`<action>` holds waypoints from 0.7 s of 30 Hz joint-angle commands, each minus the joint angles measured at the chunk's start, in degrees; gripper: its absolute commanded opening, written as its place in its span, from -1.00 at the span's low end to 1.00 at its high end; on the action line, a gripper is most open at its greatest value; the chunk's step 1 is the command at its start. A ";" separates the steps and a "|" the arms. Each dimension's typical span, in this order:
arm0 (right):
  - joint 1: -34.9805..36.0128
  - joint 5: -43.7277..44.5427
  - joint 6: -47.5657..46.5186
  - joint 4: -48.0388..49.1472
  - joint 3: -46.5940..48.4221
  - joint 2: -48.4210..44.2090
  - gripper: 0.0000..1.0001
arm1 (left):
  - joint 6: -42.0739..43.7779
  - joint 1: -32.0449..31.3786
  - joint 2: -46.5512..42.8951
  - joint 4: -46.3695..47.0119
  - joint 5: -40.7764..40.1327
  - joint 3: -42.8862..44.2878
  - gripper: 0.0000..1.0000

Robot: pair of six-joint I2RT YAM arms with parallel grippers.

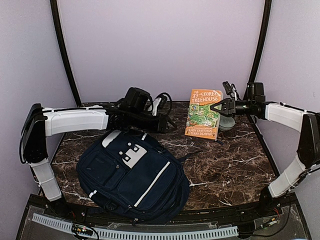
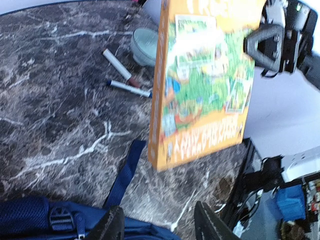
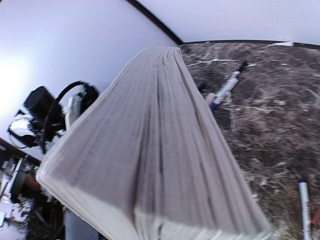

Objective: Pack the student bag
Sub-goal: Pass from the left arm to the right, then pick up the largest pocket of the bag from the student bag.

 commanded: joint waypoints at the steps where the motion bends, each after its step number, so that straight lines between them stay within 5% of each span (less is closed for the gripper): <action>1: -1.92 14.19 -12.98 -8.70 0.21 -5.45 -1.00 | 7.31 -5.57 -1.51 -16.89 -5.26 0.23 -0.01; 14: -3.99 16.15 -12.85 -6.91 -2.01 -6.52 -1.00 | 7.30 -18.36 10.77 -36.82 -8.16 13.36 -0.45; 21: -3.99 15.49 -12.20 -5.79 -3.45 -7.19 -1.00 | 5.43 -20.10 16.12 -44.76 -12.11 19.61 -0.26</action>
